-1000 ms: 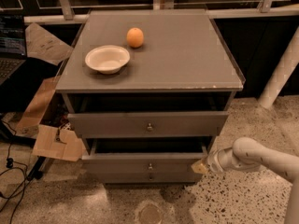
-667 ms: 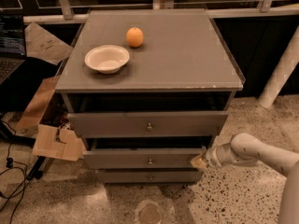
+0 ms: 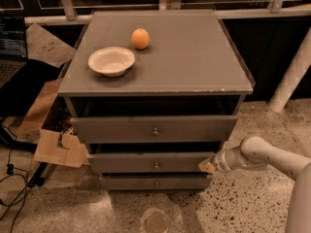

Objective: Close middle drawer

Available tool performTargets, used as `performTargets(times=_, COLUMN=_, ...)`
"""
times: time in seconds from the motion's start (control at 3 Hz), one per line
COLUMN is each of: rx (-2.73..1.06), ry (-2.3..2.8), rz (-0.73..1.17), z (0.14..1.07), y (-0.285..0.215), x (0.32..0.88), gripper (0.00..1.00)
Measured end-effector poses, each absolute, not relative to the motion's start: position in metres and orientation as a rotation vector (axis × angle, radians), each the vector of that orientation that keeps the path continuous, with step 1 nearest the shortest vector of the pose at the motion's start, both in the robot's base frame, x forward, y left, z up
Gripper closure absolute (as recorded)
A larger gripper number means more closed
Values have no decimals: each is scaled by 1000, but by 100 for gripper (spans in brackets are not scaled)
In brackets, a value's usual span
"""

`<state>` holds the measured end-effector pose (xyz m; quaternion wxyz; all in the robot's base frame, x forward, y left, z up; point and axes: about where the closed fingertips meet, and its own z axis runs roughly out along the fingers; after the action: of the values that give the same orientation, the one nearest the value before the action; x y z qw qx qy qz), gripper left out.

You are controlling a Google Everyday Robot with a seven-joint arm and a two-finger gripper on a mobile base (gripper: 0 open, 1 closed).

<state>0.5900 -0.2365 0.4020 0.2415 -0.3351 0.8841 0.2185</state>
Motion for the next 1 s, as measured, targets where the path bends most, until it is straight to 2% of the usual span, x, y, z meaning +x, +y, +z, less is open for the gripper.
performTargets(times=0.67, rx=-850, ry=2460, rz=637, z=386, y=-255, x=566, gripper=12)
performTargets(times=1.0, rx=-808, ry=2434, rz=608, z=392, y=-266, x=542, gripper=0)
